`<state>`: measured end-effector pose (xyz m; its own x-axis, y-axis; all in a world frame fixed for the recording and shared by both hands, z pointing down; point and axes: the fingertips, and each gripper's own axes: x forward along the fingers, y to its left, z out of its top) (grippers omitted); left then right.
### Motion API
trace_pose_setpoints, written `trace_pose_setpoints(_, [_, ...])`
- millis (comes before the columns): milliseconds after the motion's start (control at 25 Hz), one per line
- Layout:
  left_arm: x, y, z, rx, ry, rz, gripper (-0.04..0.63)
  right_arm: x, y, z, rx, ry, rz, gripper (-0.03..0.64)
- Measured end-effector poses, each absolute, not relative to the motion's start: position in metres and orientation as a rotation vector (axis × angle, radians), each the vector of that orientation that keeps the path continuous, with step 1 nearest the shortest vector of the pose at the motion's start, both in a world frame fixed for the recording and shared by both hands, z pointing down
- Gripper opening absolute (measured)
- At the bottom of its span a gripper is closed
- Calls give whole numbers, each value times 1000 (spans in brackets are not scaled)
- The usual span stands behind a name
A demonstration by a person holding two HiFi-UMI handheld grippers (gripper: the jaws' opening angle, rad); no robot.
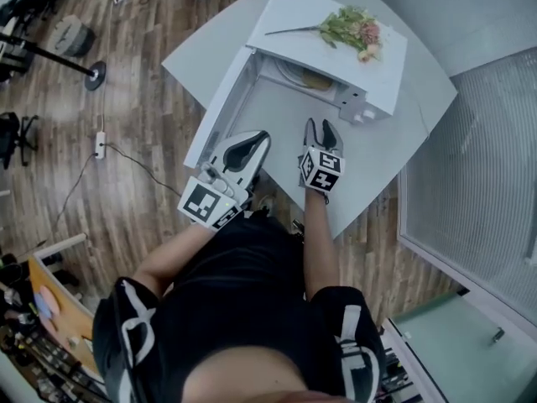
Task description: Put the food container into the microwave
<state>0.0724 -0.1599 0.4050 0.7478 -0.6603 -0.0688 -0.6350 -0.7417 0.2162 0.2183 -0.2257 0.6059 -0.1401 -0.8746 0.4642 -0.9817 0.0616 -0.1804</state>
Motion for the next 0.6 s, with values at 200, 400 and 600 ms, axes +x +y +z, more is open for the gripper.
trace_pose_setpoints(200, [68,-123,397,2788,-1092,-214,32,222,-162,537,1911,-2214,606,59])
trace_pose_setpoints(400, [54,-101,384,2794,-1138,-235,32,217,-116,486,1944,-2295,545,40])
trace_pose_setpoints(600, [33,-94,387,2782,-1134,-225,32,198,-85,453,1969,-2338,488,30])
